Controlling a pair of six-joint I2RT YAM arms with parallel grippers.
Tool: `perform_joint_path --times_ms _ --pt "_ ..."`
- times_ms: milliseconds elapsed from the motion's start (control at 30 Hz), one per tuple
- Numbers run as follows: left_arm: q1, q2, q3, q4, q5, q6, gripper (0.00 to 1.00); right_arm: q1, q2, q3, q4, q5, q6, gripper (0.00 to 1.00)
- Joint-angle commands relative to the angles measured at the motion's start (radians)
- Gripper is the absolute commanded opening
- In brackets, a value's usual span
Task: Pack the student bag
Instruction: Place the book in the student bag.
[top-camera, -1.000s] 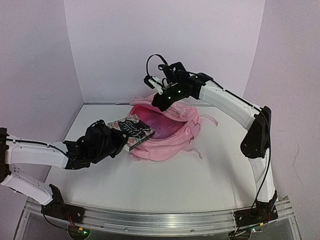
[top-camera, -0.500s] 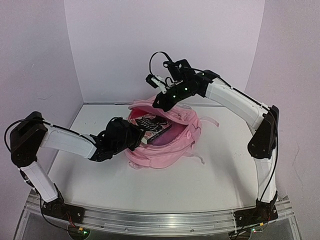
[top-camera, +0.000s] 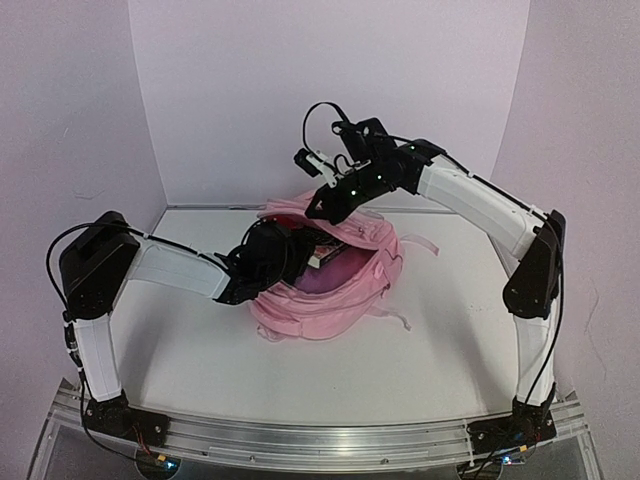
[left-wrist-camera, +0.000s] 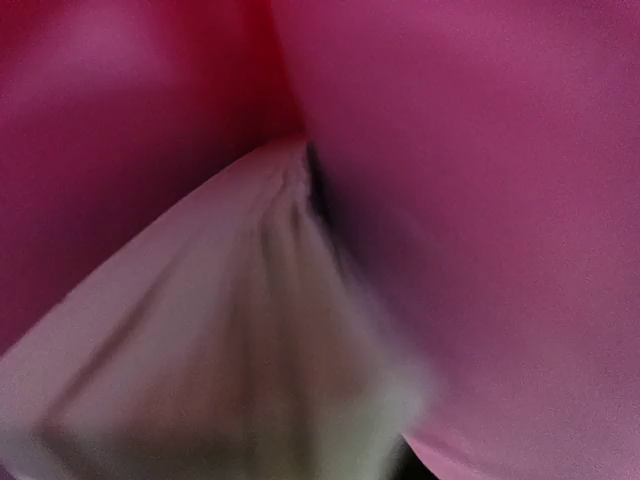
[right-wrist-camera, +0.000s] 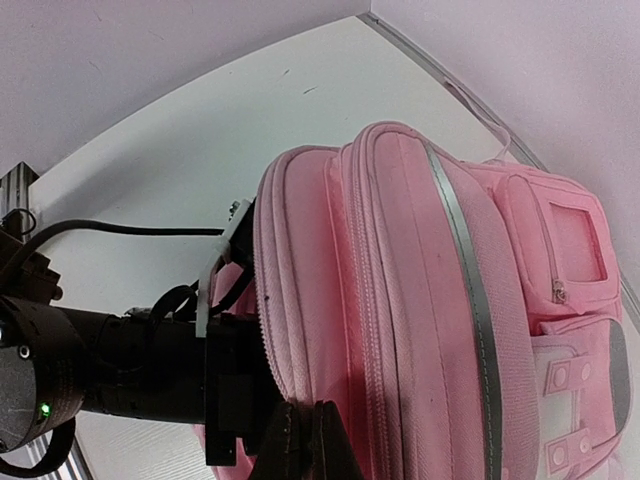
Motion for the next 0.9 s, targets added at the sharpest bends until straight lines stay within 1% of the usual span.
perform_joint_path --times_ms 0,33,133,333,400,500,567,633,700,800,867 --pt "0.014 -0.089 0.023 -0.074 -0.024 0.035 0.48 0.021 -0.165 0.030 0.143 -0.144 0.020 0.00" --pt "0.014 -0.112 0.013 -0.125 -0.014 0.020 0.52 0.016 -0.166 0.026 0.143 -0.142 0.019 0.00" --pt "0.001 -0.165 -0.015 -0.206 0.021 0.009 0.55 0.001 -0.162 0.025 0.143 -0.140 0.020 0.00" --pt "-0.030 -0.249 -0.051 -0.358 0.043 -0.029 0.68 -0.028 -0.144 0.043 0.143 -0.143 0.030 0.00" --pt "-0.050 -0.278 -0.069 -0.388 0.034 -0.041 0.70 -0.032 -0.140 0.047 0.142 -0.144 0.031 0.00" --pt "-0.080 -0.323 -0.113 -0.414 0.007 -0.070 0.70 -0.036 -0.133 0.054 0.141 -0.147 0.032 0.00" --pt "-0.092 -0.353 -0.145 -0.402 -0.016 -0.082 0.65 -0.036 -0.127 0.061 0.141 -0.152 0.035 0.00" --pt "-0.095 -0.363 -0.177 -0.364 -0.021 -0.086 0.54 -0.036 -0.123 0.067 0.141 -0.161 0.041 0.00" --pt "-0.095 -0.342 -0.179 -0.330 -0.018 -0.072 0.41 -0.036 -0.120 0.068 0.141 -0.172 0.047 0.00" --pt "-0.092 -0.285 -0.139 -0.292 -0.023 -0.034 0.31 -0.036 -0.131 0.055 0.141 -0.197 0.048 0.00" --pt "-0.084 -0.230 -0.113 -0.239 -0.015 -0.008 0.26 -0.036 -0.146 0.041 0.140 -0.213 0.047 0.00"
